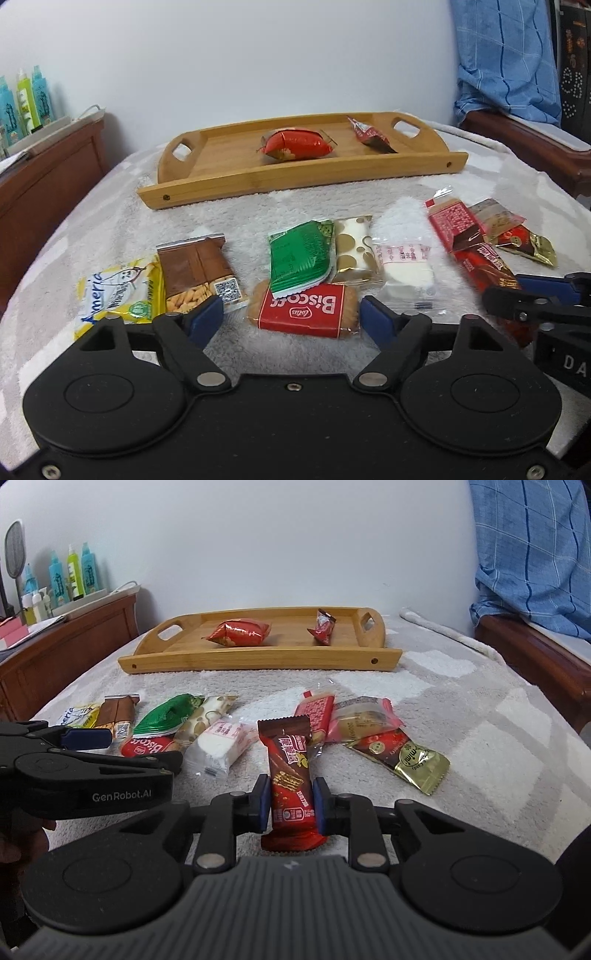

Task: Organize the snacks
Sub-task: 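Grasp the red Biscoff cookie with the left tool while the right tool grasps a brown chocolate bar, then carry the Biscoff cookie with the left tool while the right tool carries the brown bar to the tray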

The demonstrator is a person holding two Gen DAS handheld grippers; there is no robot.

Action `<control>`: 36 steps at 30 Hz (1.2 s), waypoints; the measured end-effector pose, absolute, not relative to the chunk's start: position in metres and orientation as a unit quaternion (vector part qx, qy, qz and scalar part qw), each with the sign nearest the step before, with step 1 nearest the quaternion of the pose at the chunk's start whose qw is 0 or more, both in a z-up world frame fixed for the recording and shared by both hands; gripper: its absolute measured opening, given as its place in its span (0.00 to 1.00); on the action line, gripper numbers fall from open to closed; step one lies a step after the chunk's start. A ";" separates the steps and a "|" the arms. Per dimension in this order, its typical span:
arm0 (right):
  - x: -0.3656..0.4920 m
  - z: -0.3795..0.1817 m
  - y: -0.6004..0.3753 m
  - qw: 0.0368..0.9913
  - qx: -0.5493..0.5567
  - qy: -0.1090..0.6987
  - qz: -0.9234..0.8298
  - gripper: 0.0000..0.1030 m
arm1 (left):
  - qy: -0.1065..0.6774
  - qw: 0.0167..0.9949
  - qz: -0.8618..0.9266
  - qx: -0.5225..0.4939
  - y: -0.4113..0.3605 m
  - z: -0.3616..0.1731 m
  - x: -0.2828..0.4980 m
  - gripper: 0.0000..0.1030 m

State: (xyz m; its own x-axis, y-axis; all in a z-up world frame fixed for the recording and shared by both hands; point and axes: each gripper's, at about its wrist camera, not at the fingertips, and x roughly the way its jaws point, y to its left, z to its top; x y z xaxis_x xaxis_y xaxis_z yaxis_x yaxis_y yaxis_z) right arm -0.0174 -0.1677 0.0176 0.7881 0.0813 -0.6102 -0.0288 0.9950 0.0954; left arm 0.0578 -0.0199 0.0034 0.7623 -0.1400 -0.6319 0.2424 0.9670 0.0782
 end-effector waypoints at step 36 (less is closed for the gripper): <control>-0.005 0.074 -0.188 0.954 0.096 0.285 -0.006 0.27 | 0.290 0.948 -0.122 0.056 -0.017 0.077 0.036 0.61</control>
State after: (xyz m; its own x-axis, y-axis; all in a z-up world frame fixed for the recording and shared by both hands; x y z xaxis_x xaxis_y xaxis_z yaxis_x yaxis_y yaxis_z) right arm -0.0047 -0.1883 0.0743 0.8375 0.0436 -0.5448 0.0659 0.9815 0.1799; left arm 0.0355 -0.0165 0.0769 0.8023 -0.1994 -0.5626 0.2648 0.9636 0.0361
